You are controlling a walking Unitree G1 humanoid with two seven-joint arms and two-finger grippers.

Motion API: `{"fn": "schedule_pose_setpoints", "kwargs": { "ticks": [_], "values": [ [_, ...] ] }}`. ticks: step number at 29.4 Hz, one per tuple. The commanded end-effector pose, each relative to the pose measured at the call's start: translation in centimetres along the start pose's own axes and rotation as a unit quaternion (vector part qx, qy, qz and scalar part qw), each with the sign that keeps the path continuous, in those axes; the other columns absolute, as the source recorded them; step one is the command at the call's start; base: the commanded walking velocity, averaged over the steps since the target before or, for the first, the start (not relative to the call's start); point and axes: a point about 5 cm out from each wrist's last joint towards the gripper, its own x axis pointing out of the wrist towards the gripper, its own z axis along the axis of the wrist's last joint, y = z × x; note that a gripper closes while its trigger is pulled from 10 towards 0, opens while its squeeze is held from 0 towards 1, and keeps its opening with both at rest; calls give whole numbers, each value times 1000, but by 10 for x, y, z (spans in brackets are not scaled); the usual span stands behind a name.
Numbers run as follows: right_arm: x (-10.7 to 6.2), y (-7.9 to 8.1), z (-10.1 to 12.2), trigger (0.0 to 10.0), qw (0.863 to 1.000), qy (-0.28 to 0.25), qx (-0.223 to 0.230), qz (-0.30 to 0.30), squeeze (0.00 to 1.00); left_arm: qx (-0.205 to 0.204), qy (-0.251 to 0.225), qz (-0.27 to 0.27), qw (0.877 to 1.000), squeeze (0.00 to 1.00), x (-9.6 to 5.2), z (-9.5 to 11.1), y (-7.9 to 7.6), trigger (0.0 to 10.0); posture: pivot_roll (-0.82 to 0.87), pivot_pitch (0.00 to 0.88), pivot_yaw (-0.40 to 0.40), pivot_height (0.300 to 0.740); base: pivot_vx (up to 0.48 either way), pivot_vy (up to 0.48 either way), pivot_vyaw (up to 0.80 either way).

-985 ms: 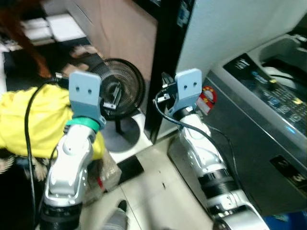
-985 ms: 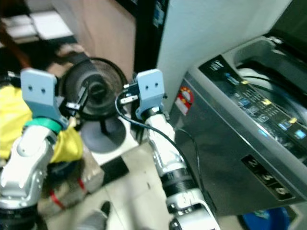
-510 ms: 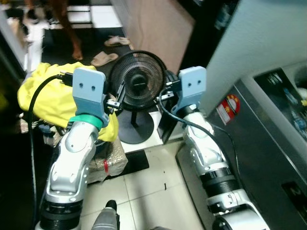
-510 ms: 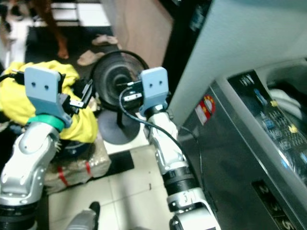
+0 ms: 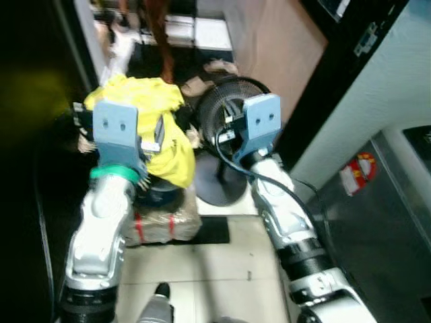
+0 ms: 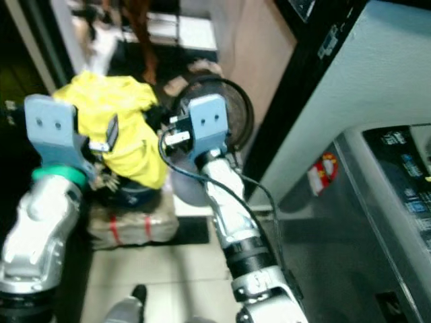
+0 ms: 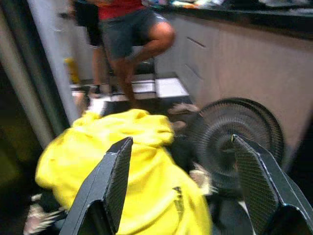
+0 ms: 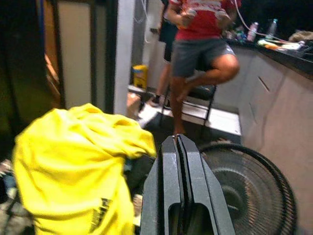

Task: Clothes washing

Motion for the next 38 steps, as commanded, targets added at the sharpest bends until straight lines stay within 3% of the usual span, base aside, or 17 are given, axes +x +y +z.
{"fn": "schedule_pose_setpoints", "kwargs": {
  "ticks": [1,7,13,28,33,38],
  "values": [
    [-2,0,1,10000,1000,-3,4,1,0,5,3,8,1000,0,1,-2,1,10000,162,66,-113,740,454,0,0],
    [-2,1,1,10000,1000,-3,-2,6,0,6,1,9,1000,0,2,-2,0,10000,161,63,-112,740,456,0,0],
    [-2,-2,-1,10000,1000,5,-10,0,0,8,1,9,1000,0,2,-2,0,10000,159,58,-114,740,461,0,773],
    [-3,-1,-2,10000,1000,6,-14,3,0,10,2,11,1000,0,2,-6,1,10000,157,38,-113,740,456,0,0],
    [-5,-4,-10,10000,1000,22,7,-5,0,16,15,12,1000,0,1,-14,3,10000,161,33,-107,740,433,0,0],
    [-9,-9,-27,10000,997,57,38,-29,0,41,44,18,998,0,-7,-31,18,10000,160,23,-91,740,395,0,0]
  ]
}}
